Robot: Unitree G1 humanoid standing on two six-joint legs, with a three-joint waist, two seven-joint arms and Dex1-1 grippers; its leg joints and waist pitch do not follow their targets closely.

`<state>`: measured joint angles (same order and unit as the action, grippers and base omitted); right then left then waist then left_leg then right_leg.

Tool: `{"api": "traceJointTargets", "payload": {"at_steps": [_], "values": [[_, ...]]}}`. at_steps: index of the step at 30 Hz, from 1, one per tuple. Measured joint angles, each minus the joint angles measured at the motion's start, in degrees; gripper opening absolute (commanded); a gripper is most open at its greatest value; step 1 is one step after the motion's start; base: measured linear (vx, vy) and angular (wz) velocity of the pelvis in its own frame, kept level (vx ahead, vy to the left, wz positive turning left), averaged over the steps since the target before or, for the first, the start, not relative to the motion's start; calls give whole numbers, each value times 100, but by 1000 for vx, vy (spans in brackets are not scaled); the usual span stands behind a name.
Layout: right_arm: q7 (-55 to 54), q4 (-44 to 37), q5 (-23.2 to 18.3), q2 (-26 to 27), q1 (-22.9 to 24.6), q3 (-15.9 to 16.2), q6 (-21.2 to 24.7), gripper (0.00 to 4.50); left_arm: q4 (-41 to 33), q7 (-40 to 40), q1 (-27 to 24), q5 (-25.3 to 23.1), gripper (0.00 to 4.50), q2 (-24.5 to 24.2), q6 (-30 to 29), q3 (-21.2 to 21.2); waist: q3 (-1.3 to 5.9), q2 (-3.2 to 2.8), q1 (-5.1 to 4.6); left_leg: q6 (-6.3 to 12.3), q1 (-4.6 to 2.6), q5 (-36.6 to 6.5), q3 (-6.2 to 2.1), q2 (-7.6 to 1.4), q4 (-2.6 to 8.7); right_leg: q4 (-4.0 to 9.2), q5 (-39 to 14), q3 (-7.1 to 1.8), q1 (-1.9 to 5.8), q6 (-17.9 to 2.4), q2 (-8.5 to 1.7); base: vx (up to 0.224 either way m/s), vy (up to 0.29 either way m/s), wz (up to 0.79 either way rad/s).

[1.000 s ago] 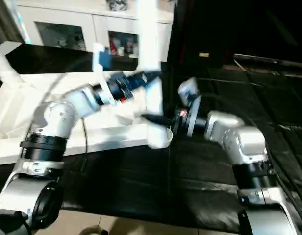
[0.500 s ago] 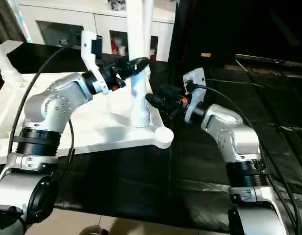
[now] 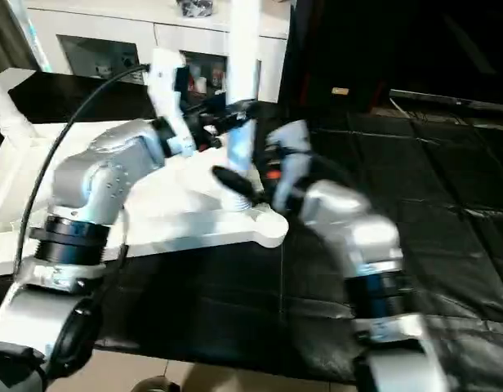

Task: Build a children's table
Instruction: Insert table leg to table base

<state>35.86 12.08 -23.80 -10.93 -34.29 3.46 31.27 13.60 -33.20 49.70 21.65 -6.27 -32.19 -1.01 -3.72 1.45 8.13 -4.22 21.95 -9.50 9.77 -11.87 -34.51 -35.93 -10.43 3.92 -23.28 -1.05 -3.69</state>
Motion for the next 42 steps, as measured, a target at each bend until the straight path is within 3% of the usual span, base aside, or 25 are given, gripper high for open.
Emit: {"api": "traceJointTargets", "payload": {"at_steps": [9, 18, 34, 36, 39, 42], "values": [[-761, 281, 188, 280, -207, -146, 33, 293, -55, 439, -34, -457, 183, 35, 193, -219, 0, 1, -8, -3, -1, 2, 0, 0, 3, 0, -1, -1, 0, 8, 1, 0, 0, 0], [-838, 281, 105, 423, -215, -232, 203, 220, -145, 640, -60, -536, 183, 139, 194, -230, -1, 1, -9, -3, 2, 2, 0, 1, 3, 2, -2, -2, -3, 11, 1, 0, 0, 0], [-745, 281, 91, 482, -220, -293, 248, 196, -140, 836, -69, -550, 183, 298, 191, -170, -1, 1, -7, -3, 4, 2, 0, 1, 4, 3, -3, -3, -3, 14, 0, 0, 0, 0], [-587, 279, 92, 383, -221, -286, 238, 196, -140, 826, -69, -443, 253, 314, 117, -57, -1, 1, -5, -3, 3, 2, 0, 1, 4, 2, -3, -3, -3, 14, 0, 0, 0, 0], [-282, 230, 69, 266, -219, -259, 194, 196, -148, 763, -63, -107, 256, 347, 31, 173, -1, 1, -6, -3, 2, 2, 0, 1, 4, 2, -3, -2, -3, 14, 1, 0, 0, 0], [63, 145, -83, 76, -186, -246, 193, 194, -151, 549, -5, 135, 289, 288, -96, 276, -1, 1, -5, -3, 3, 1, 1, 1, 4, 2, -3, -3, -3, 14, 1, 0, 0, 0]]}}
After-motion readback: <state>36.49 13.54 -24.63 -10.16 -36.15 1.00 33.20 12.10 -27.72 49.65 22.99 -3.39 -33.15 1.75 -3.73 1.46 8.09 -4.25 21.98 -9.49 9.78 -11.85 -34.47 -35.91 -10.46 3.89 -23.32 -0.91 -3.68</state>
